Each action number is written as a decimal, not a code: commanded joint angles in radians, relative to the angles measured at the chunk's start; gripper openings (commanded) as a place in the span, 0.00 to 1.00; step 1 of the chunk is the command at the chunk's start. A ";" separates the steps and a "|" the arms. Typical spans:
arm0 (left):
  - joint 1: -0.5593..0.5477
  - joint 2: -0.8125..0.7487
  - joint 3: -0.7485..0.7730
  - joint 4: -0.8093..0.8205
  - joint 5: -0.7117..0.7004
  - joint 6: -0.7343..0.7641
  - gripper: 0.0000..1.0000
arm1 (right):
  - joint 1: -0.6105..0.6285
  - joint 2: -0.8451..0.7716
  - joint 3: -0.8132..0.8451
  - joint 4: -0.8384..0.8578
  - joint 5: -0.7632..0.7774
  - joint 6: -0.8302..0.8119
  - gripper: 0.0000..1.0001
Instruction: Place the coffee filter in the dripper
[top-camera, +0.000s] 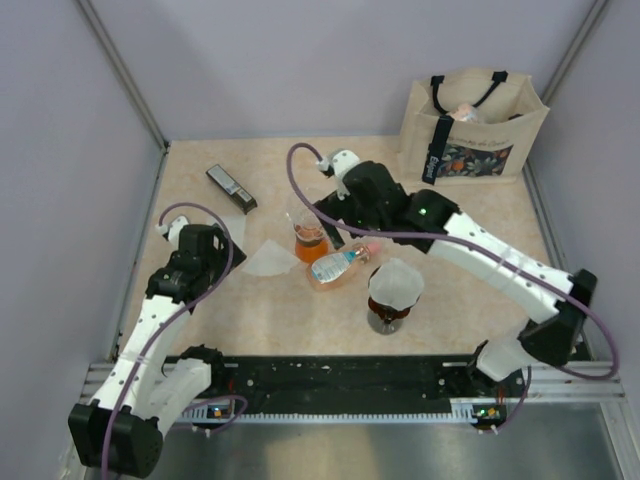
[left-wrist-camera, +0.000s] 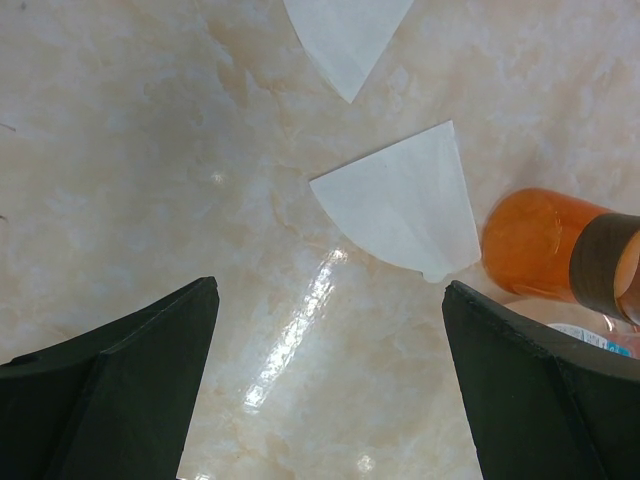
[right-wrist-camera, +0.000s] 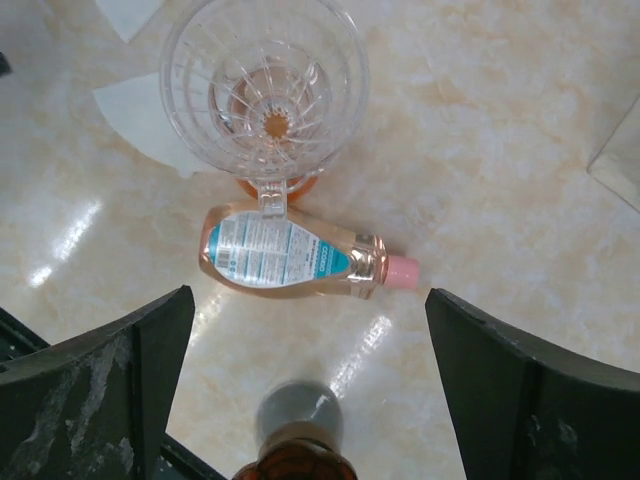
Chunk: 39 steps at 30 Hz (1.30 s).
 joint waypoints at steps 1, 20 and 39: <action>0.005 -0.006 0.009 0.026 0.011 0.002 0.99 | -0.003 -0.212 -0.209 0.313 -0.060 0.006 0.99; 0.010 0.152 0.036 0.110 0.144 0.041 0.99 | -0.005 -0.510 -0.560 0.568 -0.056 0.109 0.99; -0.044 0.701 0.277 0.098 0.100 -0.031 0.88 | -0.003 -0.679 -0.684 0.545 0.096 0.132 0.99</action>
